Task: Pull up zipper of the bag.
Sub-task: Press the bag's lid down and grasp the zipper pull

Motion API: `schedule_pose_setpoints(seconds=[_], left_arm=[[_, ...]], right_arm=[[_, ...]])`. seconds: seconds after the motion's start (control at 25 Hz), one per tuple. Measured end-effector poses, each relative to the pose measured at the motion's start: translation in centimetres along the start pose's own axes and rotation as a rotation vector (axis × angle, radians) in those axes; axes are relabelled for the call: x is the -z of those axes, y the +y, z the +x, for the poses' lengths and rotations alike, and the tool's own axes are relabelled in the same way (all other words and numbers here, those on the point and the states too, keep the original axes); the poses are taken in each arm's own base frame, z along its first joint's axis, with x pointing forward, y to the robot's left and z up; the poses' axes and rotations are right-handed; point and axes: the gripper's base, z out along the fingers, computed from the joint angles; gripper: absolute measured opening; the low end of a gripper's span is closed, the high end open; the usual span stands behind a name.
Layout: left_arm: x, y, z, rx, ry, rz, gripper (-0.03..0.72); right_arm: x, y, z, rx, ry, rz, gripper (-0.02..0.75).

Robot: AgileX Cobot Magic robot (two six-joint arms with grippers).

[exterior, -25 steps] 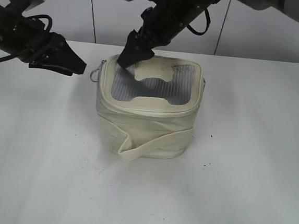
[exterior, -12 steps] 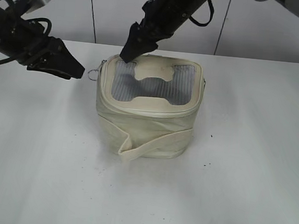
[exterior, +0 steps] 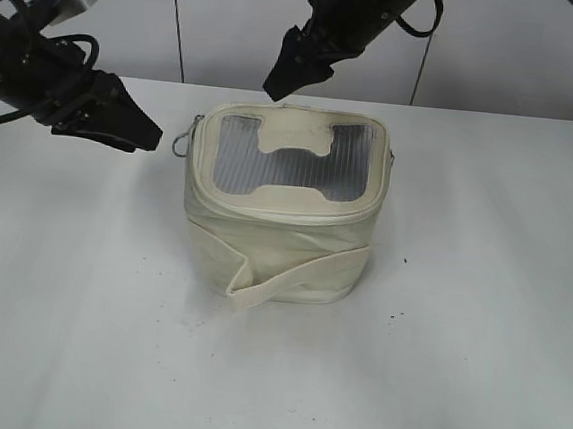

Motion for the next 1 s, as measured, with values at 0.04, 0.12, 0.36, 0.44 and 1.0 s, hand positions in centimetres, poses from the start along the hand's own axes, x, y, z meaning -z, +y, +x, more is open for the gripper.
schedule_pose_setpoints(seconds=[0.04,0.12,0.36,0.44,1.0], left_arm=[[0.0,0.0,0.0,0.0,-0.001,-0.001,0.328],[0.0,0.0,0.0,0.0,-0.002,-0.003,0.328],[0.0,0.2,-0.1,0.0,-0.013,-0.019,0.354],[0.0,0.3,-0.2,0.0,-0.019,-0.028,0.375],[0.0,0.4,-0.3,-0.002,-0.028,-0.042,0.4]], right_arm=[[-0.1,-0.1,0.1,-0.005,-0.001,-0.003,0.507],[-0.6,-0.1,0.3,-0.011,-0.006,-0.022,0.507],[-2.6,-0.3,0.9,-0.042,-0.009,-0.081,0.507],[-2.9,-0.2,1.1,-0.051,-0.006,-0.1,0.507],[-2.7,-0.1,0.7,-0.071,-0.021,-0.116,0.502]])
